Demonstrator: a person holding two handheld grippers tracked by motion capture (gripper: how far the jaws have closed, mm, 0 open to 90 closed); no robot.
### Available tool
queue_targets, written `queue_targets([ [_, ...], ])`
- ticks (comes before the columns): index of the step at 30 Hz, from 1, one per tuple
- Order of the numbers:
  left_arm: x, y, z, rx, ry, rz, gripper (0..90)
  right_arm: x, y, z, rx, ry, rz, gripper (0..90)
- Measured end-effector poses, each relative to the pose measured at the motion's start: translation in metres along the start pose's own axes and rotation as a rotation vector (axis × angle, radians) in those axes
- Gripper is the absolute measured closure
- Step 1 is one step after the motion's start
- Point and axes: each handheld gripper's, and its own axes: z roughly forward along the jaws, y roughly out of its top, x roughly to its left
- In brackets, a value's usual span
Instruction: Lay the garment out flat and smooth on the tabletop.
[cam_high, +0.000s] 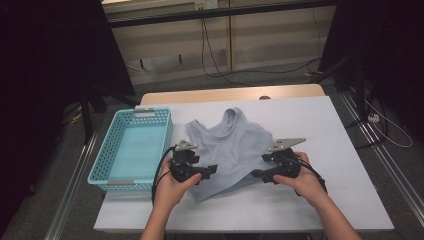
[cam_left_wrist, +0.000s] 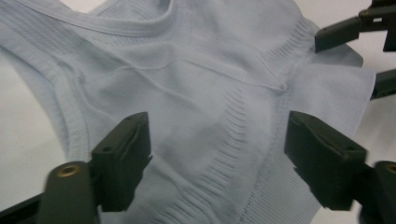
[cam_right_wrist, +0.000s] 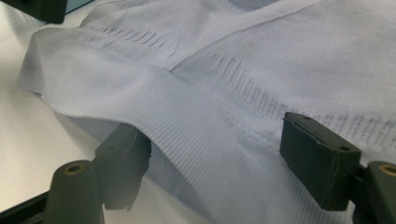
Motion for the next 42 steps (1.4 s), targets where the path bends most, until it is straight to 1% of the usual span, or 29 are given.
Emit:
queue_targets([
  [1,-0.001,-0.001,0.002,0.007,-0.003,0.005,26.3,0.0,0.0,0.0,0.001,-0.001,-0.001,25.0],
  [3,-0.002,-0.003,0.006,0.021,-0.014,0.01,31.4,0.0,-0.001,0.001,0.006,-0.002,-0.005,25.0],
  [4,-0.002,-0.004,0.01,0.023,-0.01,0.012,33.0,0.001,-0.001,0.002,0.009,-0.003,-0.005,25.0],
  [7,0.0,-0.01,0.019,0.052,0.007,0.014,40.1,0.001,-0.002,0.002,0.012,-0.001,-0.006,24.9],
  [8,0.001,-0.011,0.021,0.063,0.002,0.015,42.0,0.0,-0.002,0.002,0.012,0.001,-0.005,24.9],
  [10,0.002,-0.014,0.026,0.073,0.006,0.016,44.2,0.0,-0.002,0.002,0.013,0.0,-0.003,25.0],
  [11,0.002,-0.016,0.028,0.084,0.006,0.02,45.2,-0.001,-0.002,0.002,0.012,0.0,0.0,25.0],
  [14,0.0,-0.018,0.033,0.087,0.019,0.033,49.7,-0.001,-0.004,0.004,0.02,0.002,0.008,25.2],
  [15,-0.001,-0.018,0.033,0.092,0.022,0.048,51.1,-0.002,-0.004,0.004,0.021,0.003,0.007,25.2],
  [16,-0.002,-0.017,0.033,0.095,0.025,0.054,53.4,-0.002,-0.005,0.004,0.021,0.003,0.008,25.2],
  [17,-0.002,-0.017,0.033,0.096,0.025,0.063,56.5,-0.002,-0.005,0.004,0.022,0.001,0.01,25.2],
  [18,-0.002,-0.017,0.034,0.097,0.019,0.06,61.9,-0.002,-0.006,0.004,0.021,0.001,0.011,25.2],
  [22,-0.001,-0.015,0.032,0.094,0.0,0.042,78.3,-0.002,-0.007,0.003,0.019,-0.003,0.01,24.9],
  [24,0.0,-0.013,0.031,0.086,-0.005,0.037,82.4,-0.002,-0.007,0.001,0.013,-0.006,0.013,24.8],
  [28,0.004,-0.01,0.028,0.061,-0.014,0.028,87.2,-0.005,-0.009,-0.003,0.008,-0.013,0.024,24.5],
  [32,0.007,-0.007,0.024,0.03,-0.011,0.009,87.8,-0.007,-0.011,-0.006,0.002,-0.015,0.031,24.4],
  [35,0.013,-0.006,0.02,-0.003,0.003,-0.014,87.8,-0.008,-0.012,-0.008,-0.002,-0.018,0.031,24.4],
  [36,0.014,-0.006,0.02,-0.007,0.0,-0.024,87.8,-0.008,-0.012,-0.009,-0.004,-0.02,0.03,24.4],
  [37,0.016,-0.006,0.02,-0.009,-0.005,-0.037,87.7,-0.008,-0.012,-0.01,-0.004,-0.02,0.031,24.4],
  [39,0.017,-0.007,0.022,0.001,-0.009,-0.042,87.5,-0.008,-0.012,-0.011,-0.008,-0.02,0.029,24.3],
  [40,0.017,-0.007,0.023,0.018,-0.012,-0.038,87.3,-0.008,-0.012,-0.012,-0.009,-0.02,0.027,24.3],
  [42,0.015,-0.008,0.026,0.033,-0.01,-0.03,86.8,-0.008,-0.011,-0.014,-0.014,-0.03,0.028,24.3],
])
